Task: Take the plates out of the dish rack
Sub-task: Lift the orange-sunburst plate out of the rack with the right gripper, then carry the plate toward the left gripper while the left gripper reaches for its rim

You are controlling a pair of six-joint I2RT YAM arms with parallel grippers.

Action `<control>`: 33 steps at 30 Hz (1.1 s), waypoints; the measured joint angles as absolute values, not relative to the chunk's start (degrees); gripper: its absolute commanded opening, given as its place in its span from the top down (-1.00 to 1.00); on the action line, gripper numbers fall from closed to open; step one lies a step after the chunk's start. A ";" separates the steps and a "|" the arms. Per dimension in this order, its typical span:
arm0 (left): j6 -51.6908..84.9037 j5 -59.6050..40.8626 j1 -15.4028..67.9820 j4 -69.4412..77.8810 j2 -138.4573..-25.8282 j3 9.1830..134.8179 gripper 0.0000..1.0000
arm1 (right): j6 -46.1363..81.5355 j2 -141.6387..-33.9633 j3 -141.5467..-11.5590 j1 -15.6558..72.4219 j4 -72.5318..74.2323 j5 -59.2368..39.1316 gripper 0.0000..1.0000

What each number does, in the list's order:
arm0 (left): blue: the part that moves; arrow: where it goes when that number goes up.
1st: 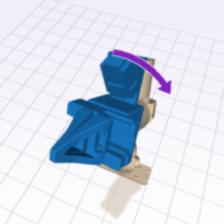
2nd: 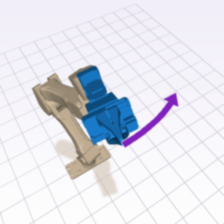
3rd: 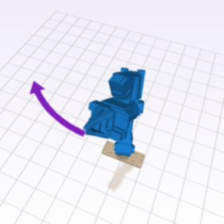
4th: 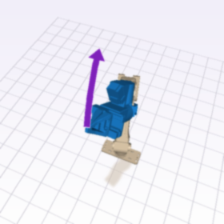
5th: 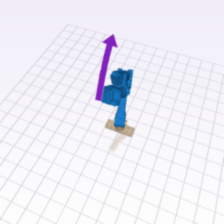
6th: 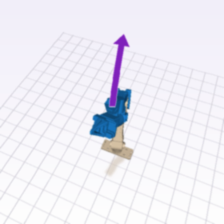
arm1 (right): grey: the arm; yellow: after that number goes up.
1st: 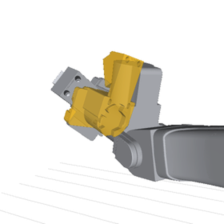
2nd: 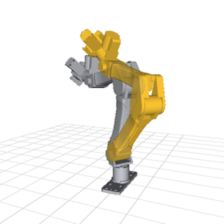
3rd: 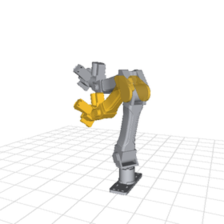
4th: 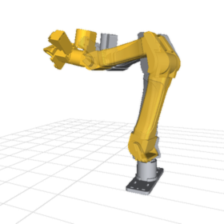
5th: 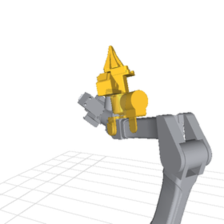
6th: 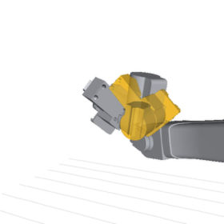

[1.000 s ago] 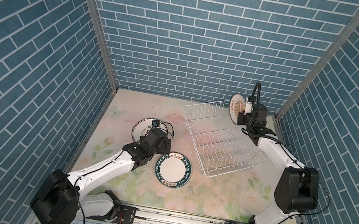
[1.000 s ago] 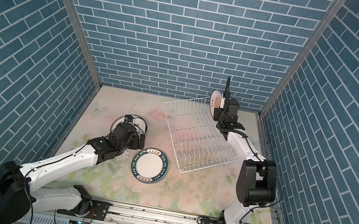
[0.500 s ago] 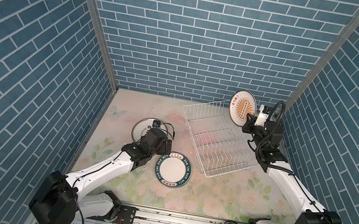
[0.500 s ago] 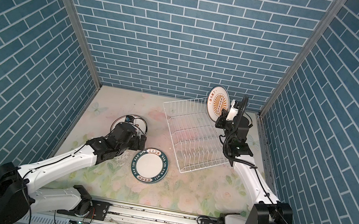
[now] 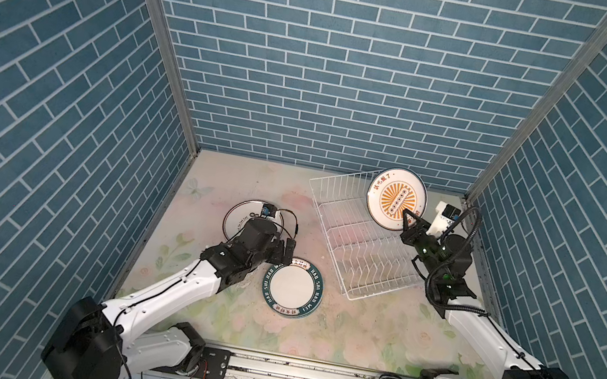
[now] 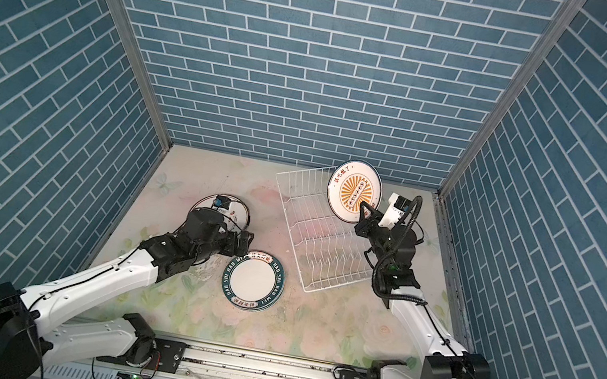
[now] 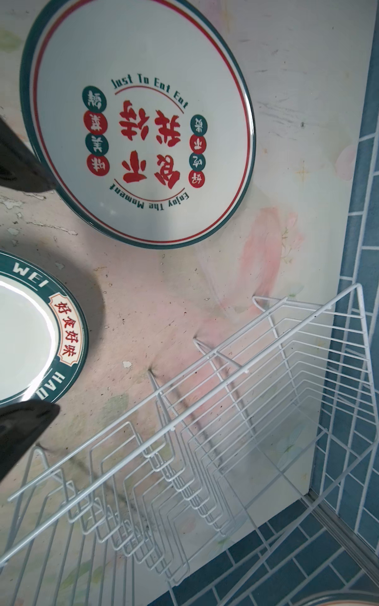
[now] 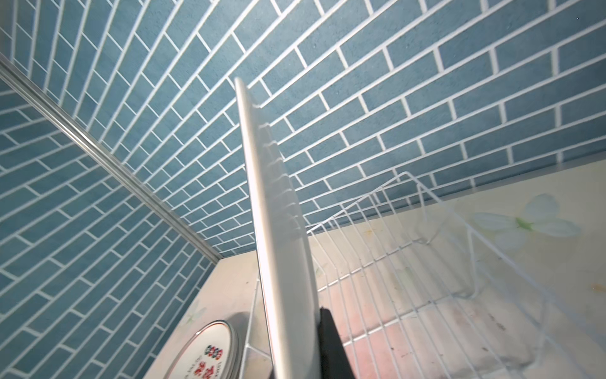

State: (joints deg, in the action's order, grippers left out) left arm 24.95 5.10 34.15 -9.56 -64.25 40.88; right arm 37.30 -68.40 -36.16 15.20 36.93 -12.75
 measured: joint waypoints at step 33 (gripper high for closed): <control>30.02 -12.97 28.49 2.52 -64.90 35.53 -0.87 | 57.23 -81.89 -38.11 32.73 29.85 -24.80 1.00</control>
